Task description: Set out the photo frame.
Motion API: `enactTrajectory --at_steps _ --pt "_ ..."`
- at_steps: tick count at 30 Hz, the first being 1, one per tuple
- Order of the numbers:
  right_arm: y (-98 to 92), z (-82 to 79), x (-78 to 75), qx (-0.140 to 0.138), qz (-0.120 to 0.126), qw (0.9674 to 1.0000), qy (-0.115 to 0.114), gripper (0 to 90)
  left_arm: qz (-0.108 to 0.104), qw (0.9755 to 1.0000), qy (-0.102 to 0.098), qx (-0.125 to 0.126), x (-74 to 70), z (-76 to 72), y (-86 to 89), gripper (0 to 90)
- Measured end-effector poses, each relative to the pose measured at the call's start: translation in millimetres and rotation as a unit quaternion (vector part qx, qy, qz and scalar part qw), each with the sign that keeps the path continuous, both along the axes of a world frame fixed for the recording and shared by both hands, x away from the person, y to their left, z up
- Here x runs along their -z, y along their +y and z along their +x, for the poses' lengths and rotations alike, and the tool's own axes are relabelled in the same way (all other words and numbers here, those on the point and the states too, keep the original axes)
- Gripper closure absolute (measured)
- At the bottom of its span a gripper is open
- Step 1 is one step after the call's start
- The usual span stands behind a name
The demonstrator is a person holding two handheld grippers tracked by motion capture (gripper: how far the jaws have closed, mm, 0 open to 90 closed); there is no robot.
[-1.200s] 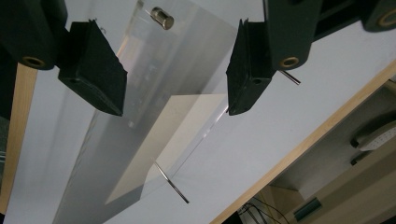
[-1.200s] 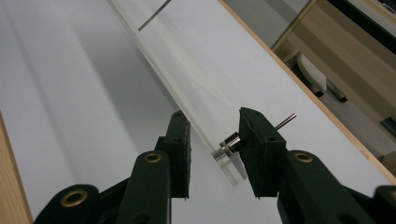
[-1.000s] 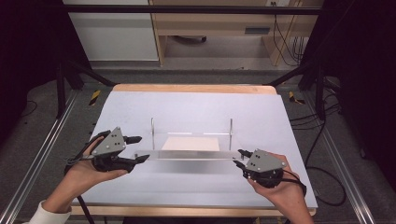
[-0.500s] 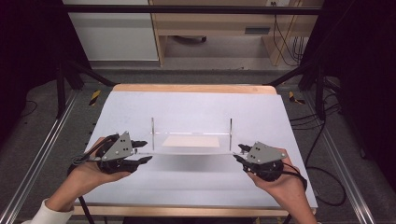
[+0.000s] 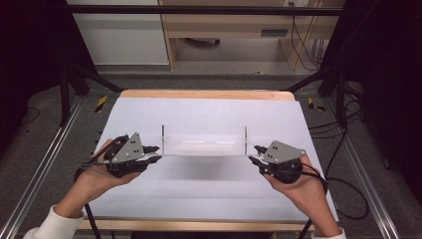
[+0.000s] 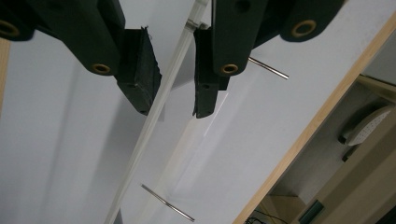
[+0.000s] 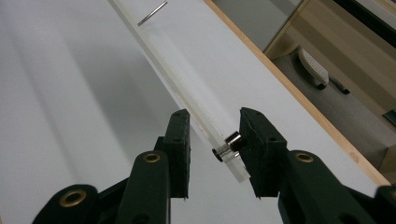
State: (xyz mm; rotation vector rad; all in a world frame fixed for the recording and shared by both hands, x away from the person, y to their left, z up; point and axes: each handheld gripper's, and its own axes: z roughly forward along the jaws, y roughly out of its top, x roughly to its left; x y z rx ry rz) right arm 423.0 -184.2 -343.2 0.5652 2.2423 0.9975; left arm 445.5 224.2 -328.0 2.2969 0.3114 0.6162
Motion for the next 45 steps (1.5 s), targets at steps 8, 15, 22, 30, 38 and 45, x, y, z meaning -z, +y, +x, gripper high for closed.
enactTrajectory --at_steps 8,15,22,30,38,45 --pt "-1.5 16.3 -11.6 0.0 0.007 1.0 -0.002 64.2 0.002 1.0 0.007 0.005 -13.2 18.2 0.1 71.4" --pt "-4.3 32.0 -20.1 -0.003 0.019 0.9998 0.001 63.6 0.0 0.9999 0.014 0.009 -23.3 34.7 0.6 71.1" --pt "-6.0 46.0 -26.6 -0.003 0.029 0.9996 0.004 63.0 0.001 0.9997 0.022 0.011 -32.6 51.6 0.3 70.8" --pt "-8.8 62.9 -33.4 -0.006 0.042 0.9991 0.009 62.6 -0.003 0.9995 0.029 0.013 -40.0 68.9 0.7 69.9" --pt "-10.2 77.2 -38.2 -0.005 0.049 0.9987 0.014 62.1 -0.002 0.9994 0.033 0.012 -45.7 83.0 -0.4 69.2" --pt "-10.8 85.9 -40.7 -0.005 0.054 0.9984 0.016 61.7 0.0 0.9992 0.038 0.013 -49.2 92.3 -0.6 68.9"
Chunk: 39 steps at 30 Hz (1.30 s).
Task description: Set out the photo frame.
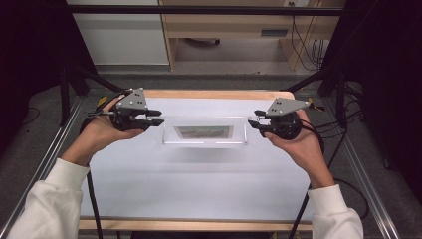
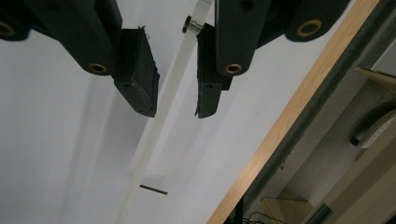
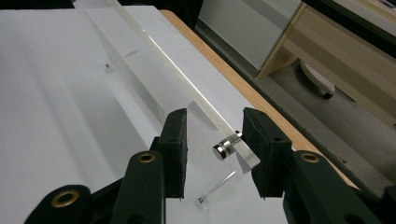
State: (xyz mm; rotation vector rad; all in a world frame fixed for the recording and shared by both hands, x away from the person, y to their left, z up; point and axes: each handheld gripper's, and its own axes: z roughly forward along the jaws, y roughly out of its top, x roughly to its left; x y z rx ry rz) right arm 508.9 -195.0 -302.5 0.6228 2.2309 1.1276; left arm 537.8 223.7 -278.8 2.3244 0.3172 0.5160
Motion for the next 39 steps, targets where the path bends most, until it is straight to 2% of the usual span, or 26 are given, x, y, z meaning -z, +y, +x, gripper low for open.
enactTrajectory --at_steps 4,13,20,28,34,39 --pt "-0.4 5.5 -1.4 0.0 0.003 1.0 0.001 61.6 0.003 1.0 0.002 0.0 -2.2 6.3 -0.4 68.5" --pt "-0.9 18.7 -4.6 0.002 0.01 0.9999 0.006 61.2 -0.006 0.9999 0.012 0.0 -5.3 22.6 0.6 67.4" --pt "-2.4 33.9 -6.0 0.006 0.03 0.9995 0.012 60.1 -0.012 0.9998 0.016 -0.003 -7.0 38.6 1.5 66.0" --pt "-2.6 45.6 -7.5 0.012 0.039 0.999 0.02 59.7 -0.016 0.9996 0.022 -0.001 -8.1 53.4 2.2 64.8" --pt "-2.0 49.8 -9.2 0.014 0.039 0.9988 0.025 60.2 -0.011 0.9996 0.026 0.005 -9.6 61.5 3.1 64.5" --pt "-2.0 57.1 -9.8 0.015 0.042 0.9986 0.029 60.0 -0.019 0.9993 0.032 -0.001 -9.0 69.6 3.1 63.4"
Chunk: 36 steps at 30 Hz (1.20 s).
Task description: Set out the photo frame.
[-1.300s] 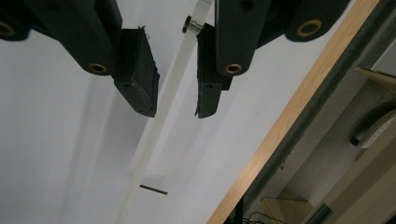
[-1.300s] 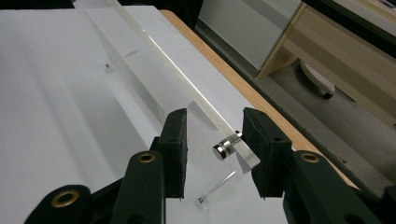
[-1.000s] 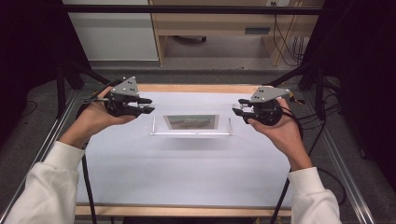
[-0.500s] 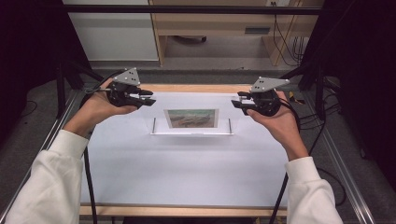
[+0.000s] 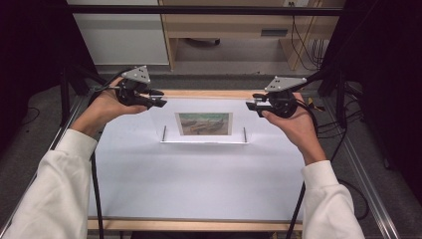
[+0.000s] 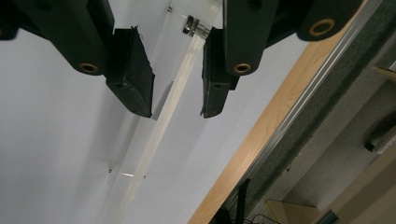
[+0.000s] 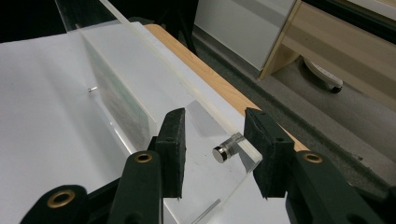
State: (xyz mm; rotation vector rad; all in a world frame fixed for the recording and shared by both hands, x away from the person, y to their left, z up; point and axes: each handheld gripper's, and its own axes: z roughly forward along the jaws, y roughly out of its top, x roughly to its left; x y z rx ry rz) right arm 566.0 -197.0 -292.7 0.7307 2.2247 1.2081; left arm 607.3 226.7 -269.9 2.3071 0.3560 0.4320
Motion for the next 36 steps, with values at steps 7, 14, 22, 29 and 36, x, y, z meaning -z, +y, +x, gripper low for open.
enactTrajectory --at_steps 7,14,22,29,36 --pt "-0.7 12.1 -0.1 0.003 0.012 0.9999 0.009 58.9 -0.013 0.9999 -0.003 -0.011 2.7 7.7 0.5 62.0" --pt "-0.9 21.6 -0.7 0.005 0.015 0.9998 0.014 58.4 -0.021 0.9995 -0.005 -0.024 4.5 13.6 0.2 59.8" --pt "-1.9 30.2 -0.7 0.005 0.023 0.9995 0.022 58.1 -0.04 0.9982 -0.011 -0.042 5.9 16.7 0.6 55.9" --pt "-3.4 36.4 1.4 0.007 0.039 0.9989 0.024 57.9 -0.1 0.9923 -0.025 -0.069 2.1 10.4 9.3 41.4" --pt "-2.8 43.1 3.7 0.015 0.053 0.9982 0.024 56.0 -0.152 0.9774 -0.054 -0.137 2.5 -14.3 26.2 21.7"
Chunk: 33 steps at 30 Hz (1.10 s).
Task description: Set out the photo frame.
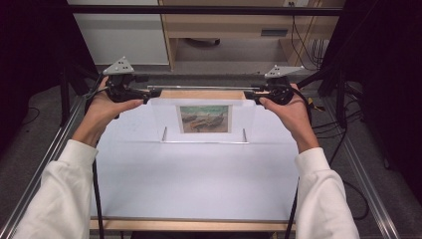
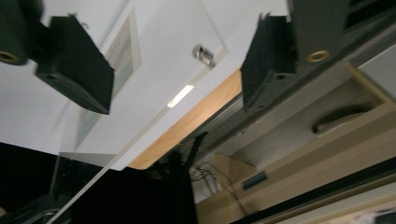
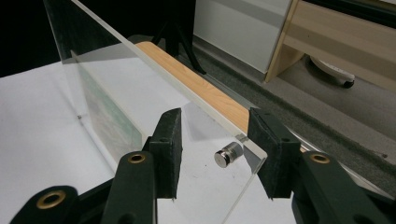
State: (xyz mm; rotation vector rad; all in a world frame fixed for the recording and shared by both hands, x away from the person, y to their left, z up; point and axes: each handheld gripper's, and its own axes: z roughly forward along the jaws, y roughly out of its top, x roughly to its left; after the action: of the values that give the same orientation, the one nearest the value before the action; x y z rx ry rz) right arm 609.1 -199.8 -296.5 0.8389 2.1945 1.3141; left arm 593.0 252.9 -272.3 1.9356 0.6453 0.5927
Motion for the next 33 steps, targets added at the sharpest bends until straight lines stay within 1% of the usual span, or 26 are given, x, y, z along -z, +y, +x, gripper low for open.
enactTrajectory --at_steps 1,2,4,5,6,8,10,12,14,15,19,22,24,25,26,28,29,30,31,32,33 --pt "0.0 0.0 0.0 0.0 0.0 1.0 0.0 56.0 0.0 1.0 0.0 0.0 0.0 0.0 0.0 19.4" --pt "0.2 0.6 0.3 0.001 0.002 1.0 -0.001 55.6 0.0 1.0 0.003 -0.007 2.3 -3.9 1.5 19.4" --pt "1.0 1.8 0.8 0.004 0.003 1.0 -0.002 55.0 -0.008 0.9999 0.003 -0.012 7.9 -13.3 3.1 15.9" --pt "1.0 1.8 0.8 0.004 0.003 1.0 -0.002 55.0 -0.007 0.9998 0.004 -0.018 10.8 -17.8 3.9 15.9" --pt "1.1 1.9 1.3 0.006 0.005 1.0 -0.002 54.4 -0.008 0.9996 0.006 -0.025 13.9 -21.9 4.4 12.8" --pt "1.9 2.1 1.5 0.009 0.005 0.9999 -0.002 53.8 -0.014 0.9995 0.008 -0.028 20.4 -29.7 4.8 12.8" --pt "2.7 2.3 1.5 0.013 0.005 0.9999 -0.002 53.2 -0.005 0.9994 0.005 -0.033 26.5 -36.3 4.1 12.8" --pt "3.0 2.4 1.6 0.014 0.005 0.9999 -0.001 53.0 -0.001 0.9994 0.005 -0.034 31.8 -41.8 3.4 12.8" --pt "3.0 3.3 1.9 0.014 0.006 0.9999 -0.002 52.7 -0.004 0.9994 0.004 -0.035 35.8 -45.7 3.5 12.9" --pt "3.2 3.9 2.2 0.021 0.006 0.9998 -0.001 52.3 -0.011 0.9991 0.002 -0.04 39.0 -49.3 4.7 12.9" --pt "3.3 4.5 3.2 0.024 0.003 0.9997 0.0 51.1 -0.019 0.9989 0.008 -0.043 43.6 -51.7 6.4 12.9" --pt "2.7 6.0 3.7 0.025 0.003 0.9997 0.002 52.3 -0.018 0.999 0.013 -0.04 47.1 -52.6 6.5 13.3" --pt "2.3 6.5 4.1 0.025 0.005 0.9997 0.003 52.2 -0.017 0.9988 0.012 -0.045 48.5 -53.5 6.7 13.4" --pt "1.8 7.3 5.4 0.028 0.002 0.9996 0.006 49.2 -0.023 0.9986 0.014 -0.046 49.5 -53.8 6.7 13.4" --pt "1.8 7.3 5.4 0.028 0.002 0.9996 0.006 49.2 -0.023 0.9985 0.016 -0.046 50.3 -54.3 7.2 13.4" --pt "1.4 8.1 6.9 0.033 -0.001 0.9994 0.007 46.3 -0.023 0.9984 0.016 -0.049 52.7 -55.2 6.9 13.3" --pt "0.6 8.0 7.6 0.039 -0.003 0.9992 0.006 39.8 -0.019 0.9982 0.019 -0.054 54.9 -56.1 6.7 13.0" --pt "0.6 8.0 7.6 0.039 -0.003 0.9992 0.006 39.8 -0.019 0.9982 0.019 -0.054 54.9 -56.1 6.7 12.8" --pt "0.7 7.3 7.3 0.05 -0.007 0.9987 0.007 34.4 -0.013 0.9982 0.018 -0.056 55.7 -56.8 6.6 12.8" --pt "1.3 3.8 6.0 0.059 -0.014 0.9981 0.001 25.5 -0.008 0.9981 0.018 -0.058 56.2 -57.8 6.4 12.0" --pt "1.3 3.8 6.0 0.059 -0.014 0.9981 0.001 25.5 -0.008 0.998 0.017 -0.061 56.7 -58.8 6.0 12.0"
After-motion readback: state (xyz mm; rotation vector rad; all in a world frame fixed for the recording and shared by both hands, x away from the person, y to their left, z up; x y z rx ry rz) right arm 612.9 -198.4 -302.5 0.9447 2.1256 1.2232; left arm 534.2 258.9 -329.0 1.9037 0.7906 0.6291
